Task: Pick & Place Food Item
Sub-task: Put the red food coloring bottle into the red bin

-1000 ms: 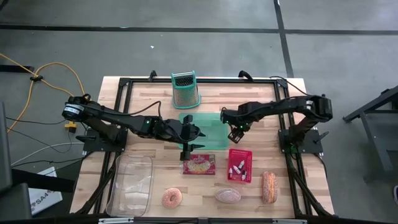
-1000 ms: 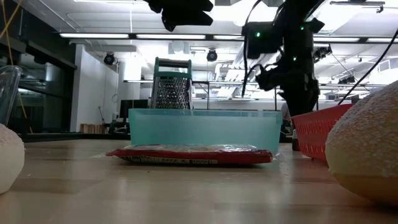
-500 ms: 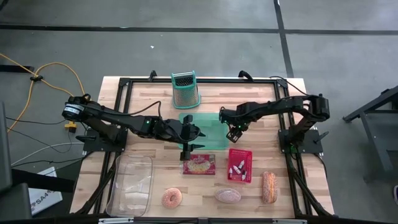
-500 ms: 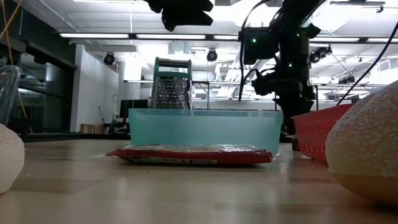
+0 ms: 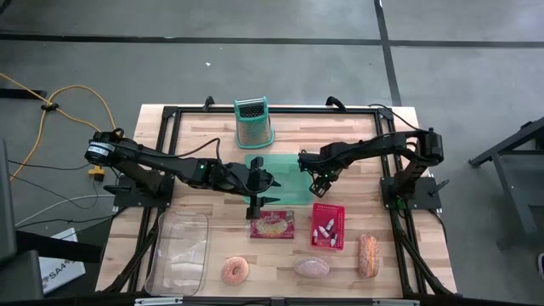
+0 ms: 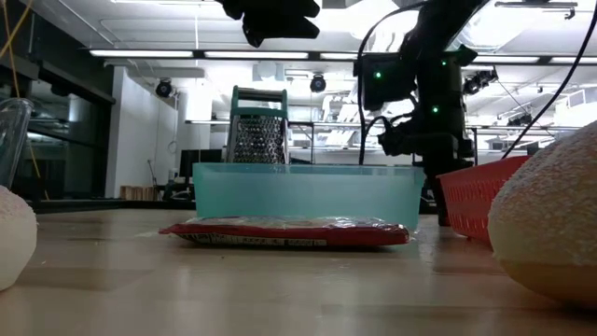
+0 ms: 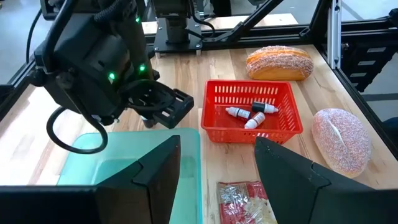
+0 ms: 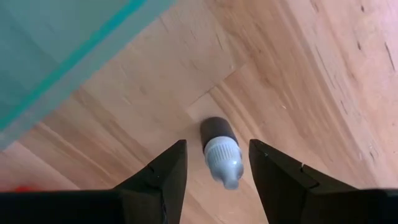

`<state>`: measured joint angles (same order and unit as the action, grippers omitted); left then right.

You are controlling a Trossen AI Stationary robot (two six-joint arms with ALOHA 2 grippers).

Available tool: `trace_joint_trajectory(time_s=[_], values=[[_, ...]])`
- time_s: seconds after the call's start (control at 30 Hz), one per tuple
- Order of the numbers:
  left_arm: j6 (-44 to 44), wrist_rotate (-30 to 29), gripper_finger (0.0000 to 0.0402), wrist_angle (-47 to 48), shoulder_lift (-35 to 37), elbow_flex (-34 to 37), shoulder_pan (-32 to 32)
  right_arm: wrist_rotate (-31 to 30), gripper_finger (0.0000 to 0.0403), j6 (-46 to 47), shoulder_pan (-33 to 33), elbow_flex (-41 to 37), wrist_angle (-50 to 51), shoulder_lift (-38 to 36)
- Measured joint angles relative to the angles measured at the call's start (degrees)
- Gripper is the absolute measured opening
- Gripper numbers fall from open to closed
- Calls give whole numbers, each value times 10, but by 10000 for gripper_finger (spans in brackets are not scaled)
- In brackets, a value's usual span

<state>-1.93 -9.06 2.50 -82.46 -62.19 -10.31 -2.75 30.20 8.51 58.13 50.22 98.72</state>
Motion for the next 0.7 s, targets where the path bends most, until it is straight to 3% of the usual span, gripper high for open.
trace_joint_trajectory(time_s=[0.3, 0.7], values=[[0, 0, 198, 0, 0, 0, 0, 0, 156, 0, 0, 0, -1, 0], [0, 0, 198, 0, 0, 0, 0, 1, 81, 0, 0, 0, 0, 0]])
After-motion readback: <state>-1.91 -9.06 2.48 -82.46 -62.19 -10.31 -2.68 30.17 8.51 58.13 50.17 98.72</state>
